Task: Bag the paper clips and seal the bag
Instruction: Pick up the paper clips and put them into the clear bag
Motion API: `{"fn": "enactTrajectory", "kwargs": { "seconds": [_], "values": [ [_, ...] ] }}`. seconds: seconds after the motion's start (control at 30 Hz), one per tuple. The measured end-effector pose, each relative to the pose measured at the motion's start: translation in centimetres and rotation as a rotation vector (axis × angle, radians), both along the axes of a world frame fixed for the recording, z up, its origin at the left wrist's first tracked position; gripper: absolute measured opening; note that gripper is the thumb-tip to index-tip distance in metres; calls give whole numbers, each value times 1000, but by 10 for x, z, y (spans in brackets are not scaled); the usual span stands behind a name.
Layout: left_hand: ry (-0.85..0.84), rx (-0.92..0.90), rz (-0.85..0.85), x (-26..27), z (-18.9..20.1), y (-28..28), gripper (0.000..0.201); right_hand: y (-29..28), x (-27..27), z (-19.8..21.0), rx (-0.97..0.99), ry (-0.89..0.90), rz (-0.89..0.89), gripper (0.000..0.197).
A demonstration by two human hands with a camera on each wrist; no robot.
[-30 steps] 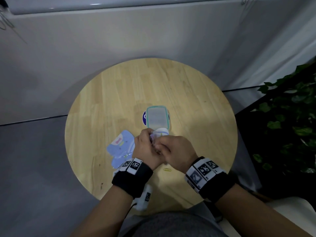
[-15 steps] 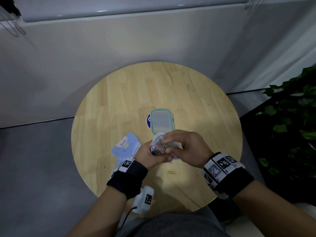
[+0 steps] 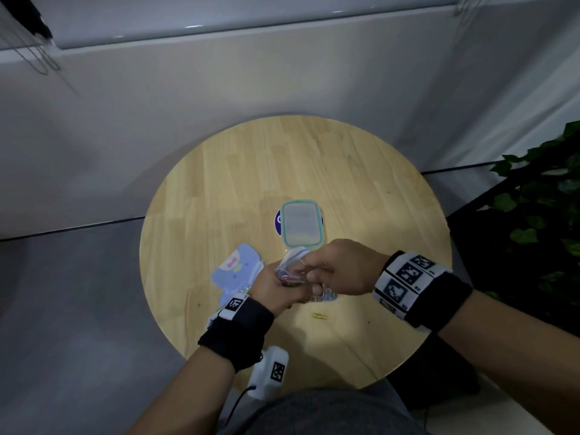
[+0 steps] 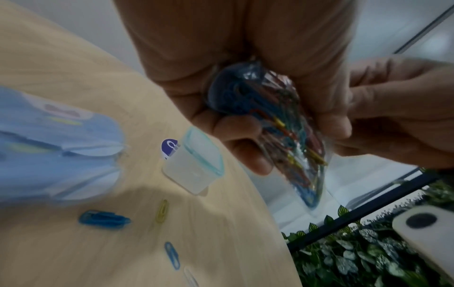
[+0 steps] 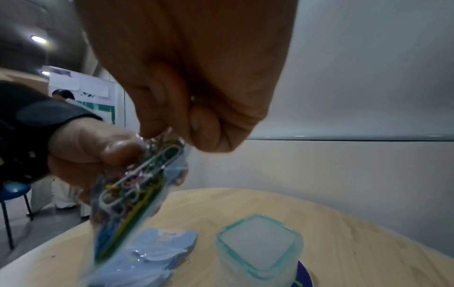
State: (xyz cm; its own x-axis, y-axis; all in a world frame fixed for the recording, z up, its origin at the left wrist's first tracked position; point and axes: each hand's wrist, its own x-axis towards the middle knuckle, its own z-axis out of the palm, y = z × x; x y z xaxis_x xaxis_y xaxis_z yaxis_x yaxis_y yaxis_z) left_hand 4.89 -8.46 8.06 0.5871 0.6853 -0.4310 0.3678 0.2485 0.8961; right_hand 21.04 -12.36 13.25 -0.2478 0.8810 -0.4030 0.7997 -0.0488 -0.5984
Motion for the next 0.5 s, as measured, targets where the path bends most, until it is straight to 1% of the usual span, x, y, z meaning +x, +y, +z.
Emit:
{"fn": "enactTrajectory", "kwargs": {
  "seconds": [0.1, 0.23, 0.27, 0.33, 0.43, 0.5],
  "values": [
    [-8, -14, -12, -1, 2, 4, 18, -4, 2, -2, 164, 61, -138, 29],
    [-32, -19, -48, -2, 3, 2, 19, -8, 4, -7, 273, 146, -171, 16],
    [-44, -19, -48, -1, 4, 1, 21, -8, 4, -7, 255, 141, -167, 14],
    [-74, -11, -58, 0, 6, -1, 22, -6, 5, -9, 159, 130, -162, 15],
    [-72, 6, -40, 1, 7, -4, 10, 2, 10, -8, 36, 127, -104, 20],
    [-62, 14, -18, 0, 3, -4, 9, 8, 9, -5, 7, 98, -43, 23]
  ]
}}
